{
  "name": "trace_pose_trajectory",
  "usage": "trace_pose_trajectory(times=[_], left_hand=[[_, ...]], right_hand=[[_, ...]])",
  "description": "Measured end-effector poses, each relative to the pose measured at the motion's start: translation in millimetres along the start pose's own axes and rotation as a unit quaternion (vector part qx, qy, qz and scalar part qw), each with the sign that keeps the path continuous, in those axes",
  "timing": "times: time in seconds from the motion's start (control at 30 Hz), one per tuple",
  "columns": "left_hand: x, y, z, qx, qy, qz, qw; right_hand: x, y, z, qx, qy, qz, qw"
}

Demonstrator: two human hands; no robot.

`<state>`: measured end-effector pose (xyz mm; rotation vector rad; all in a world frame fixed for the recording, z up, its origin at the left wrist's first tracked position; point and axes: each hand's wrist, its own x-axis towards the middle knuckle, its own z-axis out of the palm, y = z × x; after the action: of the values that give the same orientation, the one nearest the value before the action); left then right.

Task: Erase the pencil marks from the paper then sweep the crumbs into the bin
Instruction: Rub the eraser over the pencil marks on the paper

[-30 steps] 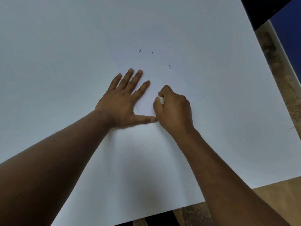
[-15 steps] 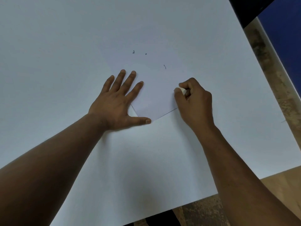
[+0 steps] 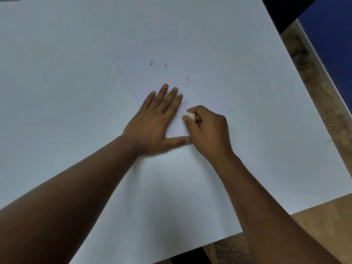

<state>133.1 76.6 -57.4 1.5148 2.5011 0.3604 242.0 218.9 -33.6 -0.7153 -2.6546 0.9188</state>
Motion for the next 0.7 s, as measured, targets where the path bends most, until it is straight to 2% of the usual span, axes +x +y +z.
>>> trace_pose_trajectory(times=[0.27, 0.4, 0.57, 0.63, 0.7], left_hand=[[9, 2, 9, 0.043, -0.014, -0.021, 0.999], [10, 7, 4, 0.038, -0.039, -0.044, 0.998], [10, 6, 3, 0.038, -0.038, -0.048, 0.997], [10, 6, 3, 0.040, -0.037, -0.049, 0.997], [10, 6, 4, 0.038, -0.037, -0.048, 0.997]], right_hand=[[10, 0, -4, -0.098, -0.038, -0.075, 0.992], [27, 35, -36, -0.131, 0.025, 0.001, 0.991], [35, 55, -52, -0.089, 0.024, 0.057, 0.994], [31, 46, -46, -0.067, 0.033, 0.050, 0.996], [20, 30, -31, -0.049, 0.008, 0.015, 0.999]])
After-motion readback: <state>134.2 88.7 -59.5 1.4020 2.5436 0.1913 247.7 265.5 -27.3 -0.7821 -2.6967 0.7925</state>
